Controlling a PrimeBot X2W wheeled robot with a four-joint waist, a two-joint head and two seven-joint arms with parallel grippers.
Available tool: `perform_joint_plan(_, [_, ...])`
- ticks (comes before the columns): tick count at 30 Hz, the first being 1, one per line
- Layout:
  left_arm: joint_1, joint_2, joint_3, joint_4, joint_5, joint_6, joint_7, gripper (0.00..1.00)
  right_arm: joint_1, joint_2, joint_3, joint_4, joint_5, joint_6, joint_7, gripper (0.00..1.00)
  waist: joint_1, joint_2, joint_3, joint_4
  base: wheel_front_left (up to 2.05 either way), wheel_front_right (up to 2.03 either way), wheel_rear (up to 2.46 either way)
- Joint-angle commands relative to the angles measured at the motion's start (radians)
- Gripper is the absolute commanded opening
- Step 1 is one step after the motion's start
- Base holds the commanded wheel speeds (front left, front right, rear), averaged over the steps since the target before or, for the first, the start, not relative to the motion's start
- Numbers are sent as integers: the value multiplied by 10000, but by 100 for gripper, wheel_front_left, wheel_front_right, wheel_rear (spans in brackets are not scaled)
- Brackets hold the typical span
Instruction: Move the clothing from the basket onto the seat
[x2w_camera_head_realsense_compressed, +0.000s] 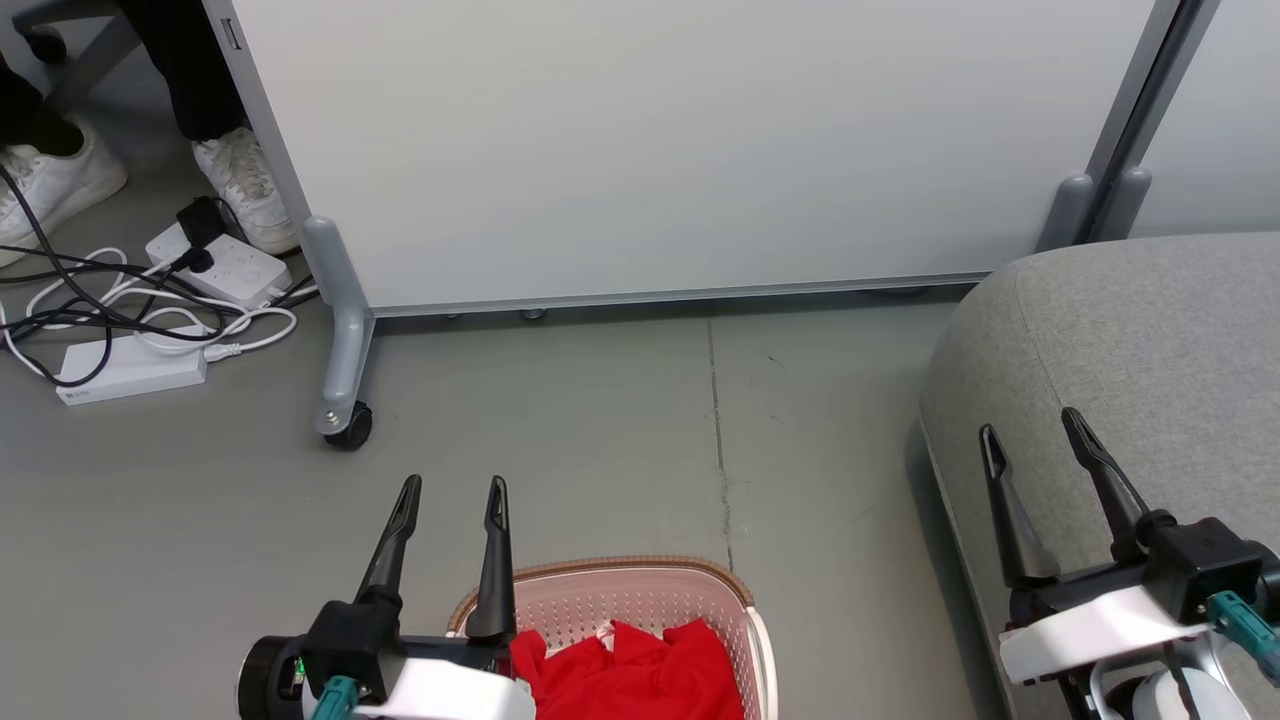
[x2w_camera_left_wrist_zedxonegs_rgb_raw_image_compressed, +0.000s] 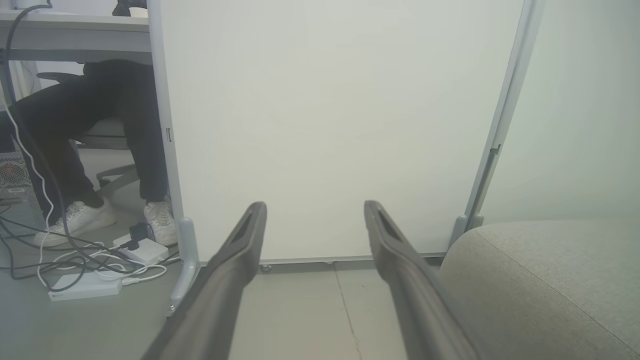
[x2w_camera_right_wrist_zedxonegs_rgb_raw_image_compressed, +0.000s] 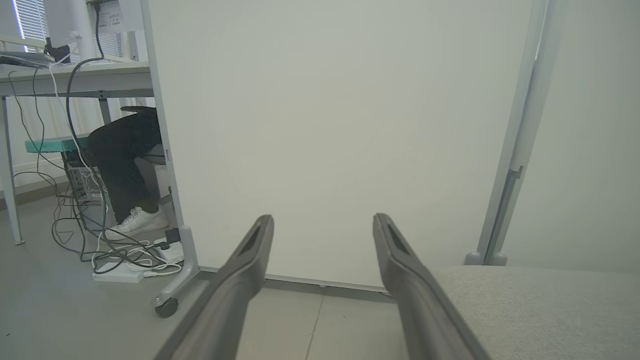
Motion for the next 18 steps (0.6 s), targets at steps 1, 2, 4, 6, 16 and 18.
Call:
perform_joint_plan(1, [44,49,-27,-31,172,25,-80,100,-57,-2,-43,21,-216,46,-84,100,0,0,-9,4,0,0,0])
perform_joint_plan(2, [52,50,-24,-8,142,20,-77,100,-49,-1,-44,15,-206,43,-84,100,0,0,-12,8,0,0,0])
perform_joint_plan(4, [53,50,-26,49,110,-6,-62,100,-41,-4,-43,9,-205,36,-83,100,0,0,-15,20,0,0,0])
perform_joint_plan(6, [43,50,-32,74,90,-26,-62,100,-40,-6,-38,19,-205,36,-83,100,0,0,-18,32,0,0,0])
perform_joint_plan(16, [79,48,-10,260,-75,-31,-62,100,-33,95,-178,123,61,36,-82,100,0,0,-8,53,0,0,0])
perform_joint_plan(18, [92,48,-24,312,-115,-48,-62,100,-22,102,-187,165,65,36,-72,100,0,0,3,52,0,0,0])
